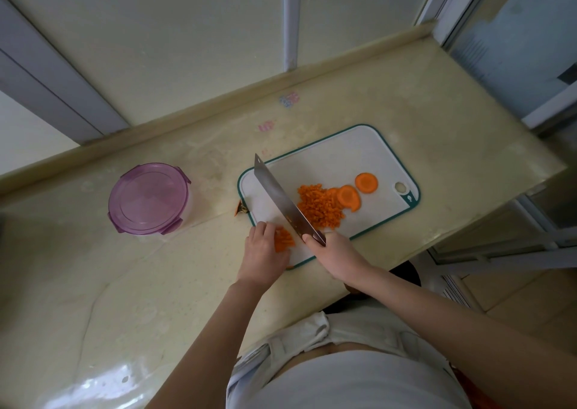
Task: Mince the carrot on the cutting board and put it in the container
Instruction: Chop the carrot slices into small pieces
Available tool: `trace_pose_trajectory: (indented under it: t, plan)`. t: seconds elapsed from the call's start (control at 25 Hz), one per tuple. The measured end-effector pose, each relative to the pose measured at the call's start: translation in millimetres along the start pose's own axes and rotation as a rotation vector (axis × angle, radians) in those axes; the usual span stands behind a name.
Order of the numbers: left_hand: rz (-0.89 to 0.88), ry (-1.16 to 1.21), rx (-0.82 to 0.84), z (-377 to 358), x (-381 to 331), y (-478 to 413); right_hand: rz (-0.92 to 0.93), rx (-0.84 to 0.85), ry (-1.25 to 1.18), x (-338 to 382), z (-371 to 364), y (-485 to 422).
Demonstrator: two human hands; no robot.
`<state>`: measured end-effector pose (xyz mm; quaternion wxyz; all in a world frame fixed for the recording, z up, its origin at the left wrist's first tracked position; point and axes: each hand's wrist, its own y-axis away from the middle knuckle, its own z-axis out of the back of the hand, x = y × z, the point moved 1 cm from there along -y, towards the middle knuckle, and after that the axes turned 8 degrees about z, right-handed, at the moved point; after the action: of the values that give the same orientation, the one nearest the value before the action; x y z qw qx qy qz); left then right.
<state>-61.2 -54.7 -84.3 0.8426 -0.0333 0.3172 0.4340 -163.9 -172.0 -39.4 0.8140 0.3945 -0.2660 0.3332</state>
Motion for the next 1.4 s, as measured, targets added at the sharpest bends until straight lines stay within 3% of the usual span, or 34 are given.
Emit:
trace_pose_trajectory:
  t: [0.4, 0.68, 1.08, 1.4]
  plan:
    - [0.062, 0.079, -0.142, -7, -4, 2, -0.039, 0.015, -0.017, 4, -8, 5]
    - [-0.055, 0.029, -0.188, -4, 3, 4, -0.030, 0.049, 0.088, 12, -12, 3]
    - [-0.101, 0.046, -0.220, -7, 3, 2, -0.009, 0.029, 0.200, 13, -25, -6]
    - [-0.082, 0.033, -0.186, -9, 4, 1, 0.012, 0.017, 0.112, 24, -16, -14]
